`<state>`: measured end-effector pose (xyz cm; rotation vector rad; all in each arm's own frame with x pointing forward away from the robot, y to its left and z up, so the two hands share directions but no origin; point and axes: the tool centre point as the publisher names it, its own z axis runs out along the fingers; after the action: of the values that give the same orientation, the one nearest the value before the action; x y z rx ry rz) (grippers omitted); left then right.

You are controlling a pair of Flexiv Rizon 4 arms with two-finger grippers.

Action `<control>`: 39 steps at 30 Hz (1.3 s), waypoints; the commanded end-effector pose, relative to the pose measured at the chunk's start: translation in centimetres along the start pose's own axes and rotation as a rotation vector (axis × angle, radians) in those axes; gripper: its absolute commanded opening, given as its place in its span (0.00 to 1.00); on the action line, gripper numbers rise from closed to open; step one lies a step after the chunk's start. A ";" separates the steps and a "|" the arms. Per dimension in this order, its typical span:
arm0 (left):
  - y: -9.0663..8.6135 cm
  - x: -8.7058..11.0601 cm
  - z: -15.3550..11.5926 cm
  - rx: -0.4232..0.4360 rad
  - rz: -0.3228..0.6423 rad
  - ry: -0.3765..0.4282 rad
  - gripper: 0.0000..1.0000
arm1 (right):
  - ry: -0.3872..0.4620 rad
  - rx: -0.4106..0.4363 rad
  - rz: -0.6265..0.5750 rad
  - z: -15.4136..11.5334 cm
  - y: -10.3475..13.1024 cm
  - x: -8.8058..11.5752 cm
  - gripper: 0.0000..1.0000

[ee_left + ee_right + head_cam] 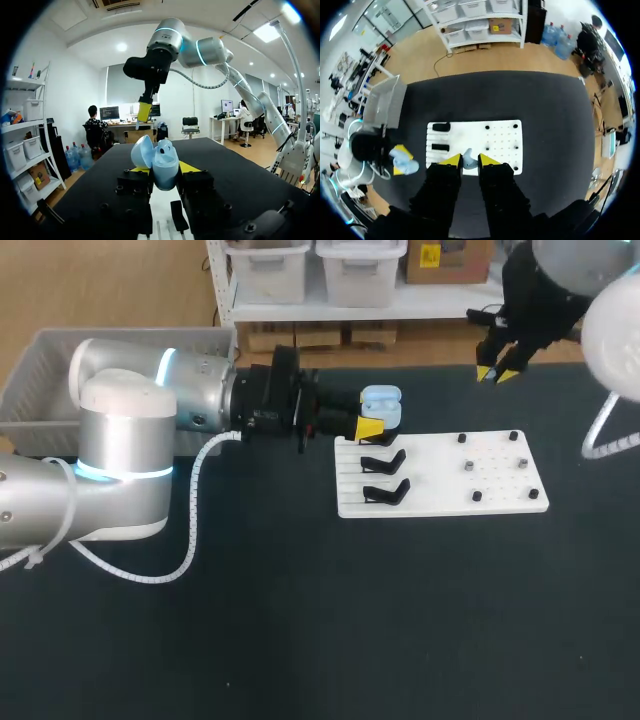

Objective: Pick up each earbud case from the left stands, insert the matching earbuds, close the lid, and place the case in the box.

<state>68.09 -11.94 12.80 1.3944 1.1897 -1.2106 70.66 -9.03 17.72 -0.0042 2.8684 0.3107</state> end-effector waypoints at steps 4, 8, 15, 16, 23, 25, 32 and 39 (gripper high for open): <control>-0.1 0.1 0.0 -0.005 0.003 -0.003 0.00 | 0.083 0.015 -0.114 -3.2 3.6 0.9 0.00; -0.1 0.1 0.0 -0.005 0.003 -0.003 0.00 | 0.109 0.015 -0.179 -2.9 5.7 1.8 0.00; -0.1 0.1 0.0 -0.005 0.003 -0.003 0.00 | 0.152 0.042 -0.249 -2.3 8.0 2.9 0.00; -0.1 0.1 0.0 -0.005 0.003 -0.003 0.00 | 0.158 0.043 -0.243 -2.1 8.0 2.8 0.00; -0.1 0.1 0.0 -0.005 0.003 -0.003 0.00 | 0.158 0.043 -0.243 -2.1 8.0 2.8 0.00; -0.1 0.1 0.0 -0.005 0.003 -0.003 0.00 | 0.158 0.043 -0.243 -2.1 8.0 2.8 0.00; -0.1 0.1 0.0 -0.005 0.003 -0.003 0.00 | 0.154 0.043 -0.252 -2.4 8.1 2.9 0.00; -0.1 0.1 0.0 -0.005 0.003 -0.003 0.00 | 0.148 0.068 -0.356 -3.1 10.7 3.5 0.00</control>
<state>68.09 -11.94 12.80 1.3944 1.1898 -1.2105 66.44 -0.05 21.91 -0.5321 2.9463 0.1787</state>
